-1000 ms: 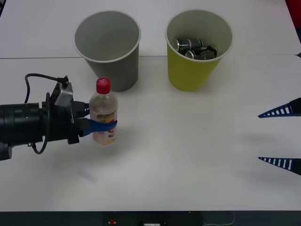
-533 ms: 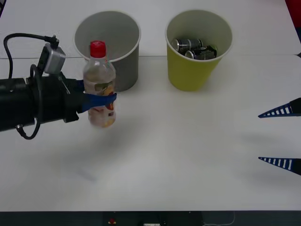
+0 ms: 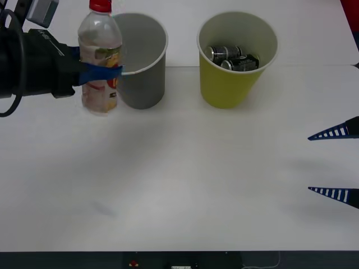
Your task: Put the can into the green bin and the plastic bottle into the gray bin
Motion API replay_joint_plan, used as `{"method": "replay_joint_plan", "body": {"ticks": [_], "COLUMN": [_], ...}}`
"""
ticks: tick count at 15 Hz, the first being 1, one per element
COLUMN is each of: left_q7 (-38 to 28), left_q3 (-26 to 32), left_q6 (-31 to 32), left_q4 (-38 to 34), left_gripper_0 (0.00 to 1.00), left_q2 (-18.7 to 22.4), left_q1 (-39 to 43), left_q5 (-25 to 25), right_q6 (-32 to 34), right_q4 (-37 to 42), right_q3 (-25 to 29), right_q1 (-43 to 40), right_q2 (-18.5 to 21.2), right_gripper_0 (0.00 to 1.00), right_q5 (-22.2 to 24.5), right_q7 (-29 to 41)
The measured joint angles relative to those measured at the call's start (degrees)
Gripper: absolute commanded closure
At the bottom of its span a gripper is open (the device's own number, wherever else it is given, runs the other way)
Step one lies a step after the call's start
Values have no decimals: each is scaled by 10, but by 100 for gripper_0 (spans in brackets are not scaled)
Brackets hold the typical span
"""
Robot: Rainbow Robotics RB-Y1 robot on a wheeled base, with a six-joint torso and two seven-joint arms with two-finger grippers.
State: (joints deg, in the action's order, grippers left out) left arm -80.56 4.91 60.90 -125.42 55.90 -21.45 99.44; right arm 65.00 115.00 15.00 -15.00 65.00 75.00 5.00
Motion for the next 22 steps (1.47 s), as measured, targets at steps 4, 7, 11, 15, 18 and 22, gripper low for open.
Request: {"method": "replay_joint_plan", "body": {"ticks": [4,7,11,15,18,22], "left_q7": [-2,-1,8,32,43,76], "left_q3": [-28,-96,-175,-202,-208,-207], "left_q6": [33,29,1,-8,-15,-15], "left_q4": [93,184,291,344,346,343], "left_gripper_0": [100,100,100,95,0,0], "left_q2": [0,-4,-50,-77,-77,-76], "left_q1": [-99,-188,-289,-329,-330,-330], "left_q5": [6,16,75,131,143,136], "right_q6": [0,0,0,0,0,0], "right_q4": [0,0,0,0,0,0], "right_q3": [0,0,0,0,0,0], "right_q1": [0,0,0,0,0,0], "right_q2": [0,0,0,0,0,0], "right_gripper_0": [0,0,0,0,0,0], "right_q5": [0,0,0,0,0,0], "right_q7": [0,0,0,0,0,0]}}
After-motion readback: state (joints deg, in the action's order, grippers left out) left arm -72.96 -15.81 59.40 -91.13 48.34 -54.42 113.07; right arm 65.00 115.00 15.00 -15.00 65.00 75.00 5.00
